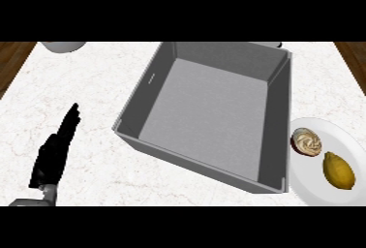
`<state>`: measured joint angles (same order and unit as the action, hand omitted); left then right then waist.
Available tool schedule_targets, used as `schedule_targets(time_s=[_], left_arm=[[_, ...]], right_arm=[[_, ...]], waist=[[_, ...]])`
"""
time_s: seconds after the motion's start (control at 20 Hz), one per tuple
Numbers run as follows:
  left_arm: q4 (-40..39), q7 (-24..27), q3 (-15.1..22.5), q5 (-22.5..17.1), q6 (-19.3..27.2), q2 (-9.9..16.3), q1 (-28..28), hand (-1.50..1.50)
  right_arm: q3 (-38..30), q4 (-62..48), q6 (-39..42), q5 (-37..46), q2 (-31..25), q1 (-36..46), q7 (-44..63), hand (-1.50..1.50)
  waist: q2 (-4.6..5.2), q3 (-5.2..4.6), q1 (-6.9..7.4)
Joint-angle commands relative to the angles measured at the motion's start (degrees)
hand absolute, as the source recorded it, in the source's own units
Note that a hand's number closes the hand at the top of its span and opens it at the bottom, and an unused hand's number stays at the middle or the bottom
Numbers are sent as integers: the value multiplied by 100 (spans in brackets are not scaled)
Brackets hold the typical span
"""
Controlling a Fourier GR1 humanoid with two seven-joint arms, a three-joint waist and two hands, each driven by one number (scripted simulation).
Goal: Pick the lemon from the plate and place it in the cardboard box
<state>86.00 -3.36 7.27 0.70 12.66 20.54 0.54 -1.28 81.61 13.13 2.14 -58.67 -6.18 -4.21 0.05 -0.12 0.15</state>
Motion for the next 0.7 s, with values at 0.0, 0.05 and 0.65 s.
schedule_targets(time_s=[0.0, 0.05, 0.65], left_arm=[[212, -246, 40, 115, 31, -32, -86, 0], [215, -278, -190, -72, -133, 119, 8, 0], [-42, -38, -165, 498, -22, -496, -35, 0]], right_arm=[[326, 771, 370, 179, -40, -201, 842, -150], [429, 1038, 242, 294, 102, -384, 1045, -150], [463, 682, 463, 1465, 1205, 345, 2062, -150]], waist=[[-21, 5, -37], [-24, 5, -57], [-1, 12, -2]])
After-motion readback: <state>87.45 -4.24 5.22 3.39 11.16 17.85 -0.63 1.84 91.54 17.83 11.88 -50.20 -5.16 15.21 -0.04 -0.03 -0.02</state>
